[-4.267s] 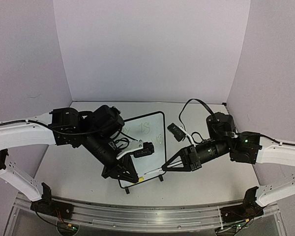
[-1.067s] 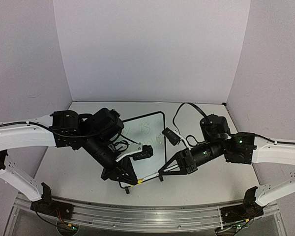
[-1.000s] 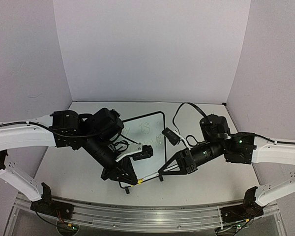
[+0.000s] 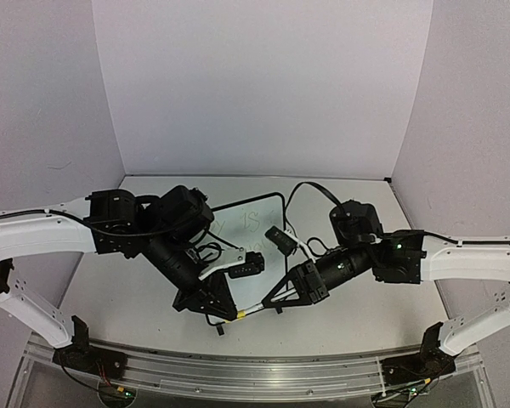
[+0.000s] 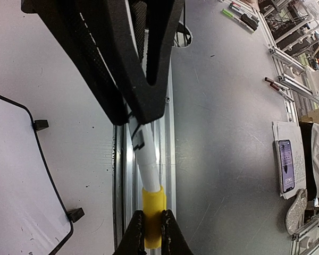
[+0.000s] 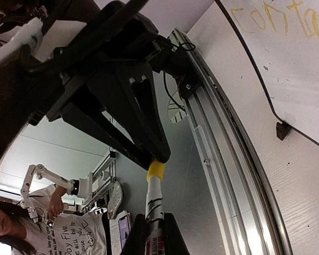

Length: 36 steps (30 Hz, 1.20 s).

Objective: Write a sentence on the whiteboard
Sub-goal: Insert the whiteboard marker without the cap into the pen cap.

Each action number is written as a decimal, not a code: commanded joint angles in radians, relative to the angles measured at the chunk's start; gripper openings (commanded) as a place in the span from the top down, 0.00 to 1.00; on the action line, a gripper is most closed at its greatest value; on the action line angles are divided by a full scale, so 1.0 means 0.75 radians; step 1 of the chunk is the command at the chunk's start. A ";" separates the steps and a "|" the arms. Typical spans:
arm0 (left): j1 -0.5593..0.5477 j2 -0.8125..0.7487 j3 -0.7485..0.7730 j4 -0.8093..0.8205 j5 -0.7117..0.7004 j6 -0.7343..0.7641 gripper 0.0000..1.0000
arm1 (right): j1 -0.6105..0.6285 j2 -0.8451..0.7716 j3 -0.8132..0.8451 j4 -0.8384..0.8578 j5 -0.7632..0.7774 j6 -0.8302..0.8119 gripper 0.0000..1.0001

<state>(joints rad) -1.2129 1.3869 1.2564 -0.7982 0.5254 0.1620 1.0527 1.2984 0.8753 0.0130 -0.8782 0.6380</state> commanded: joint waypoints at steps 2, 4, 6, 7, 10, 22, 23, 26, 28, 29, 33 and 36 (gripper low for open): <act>-0.007 -0.019 0.081 0.129 0.029 0.028 1.00 | 0.024 0.051 0.055 0.131 -0.036 0.022 1.00; -0.007 -0.024 0.082 0.167 0.024 0.011 1.00 | 0.034 0.067 0.063 0.132 -0.040 0.019 1.00; -0.006 -0.020 0.096 0.189 0.036 0.002 1.00 | 0.048 0.091 0.072 0.132 -0.044 0.014 1.00; -0.006 -0.014 0.106 0.189 0.046 0.002 1.00 | 0.056 0.099 0.076 0.132 -0.044 0.010 1.00; -0.006 0.020 0.144 0.174 0.059 0.003 1.00 | 0.071 0.117 0.088 0.132 -0.034 0.003 1.00; -0.006 0.042 0.168 0.284 0.077 -0.062 1.00 | 0.107 0.138 0.096 0.149 -0.001 -0.024 1.00; -0.006 0.041 0.171 0.289 0.076 -0.063 1.00 | 0.108 0.139 0.093 0.161 -0.006 -0.019 1.00; -0.006 0.043 0.184 0.304 0.071 -0.073 1.00 | 0.108 0.138 0.085 0.188 -0.018 -0.006 1.00; -0.005 0.049 0.193 0.316 0.071 -0.082 1.00 | 0.109 0.135 0.081 0.197 -0.023 -0.001 1.00; -0.006 0.051 0.195 0.322 0.071 -0.082 1.00 | 0.109 0.134 0.078 0.205 -0.026 0.004 1.00; -0.005 0.070 0.219 0.340 0.078 -0.089 1.00 | 0.112 0.139 0.070 0.231 -0.039 0.016 1.00; -0.006 0.082 0.242 0.353 0.086 -0.085 1.00 | 0.116 0.141 0.061 0.256 -0.052 0.028 1.00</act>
<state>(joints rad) -1.2131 1.4324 1.3182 -0.8893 0.5629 0.0720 1.0977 1.3762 0.9051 0.0627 -0.8877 0.6442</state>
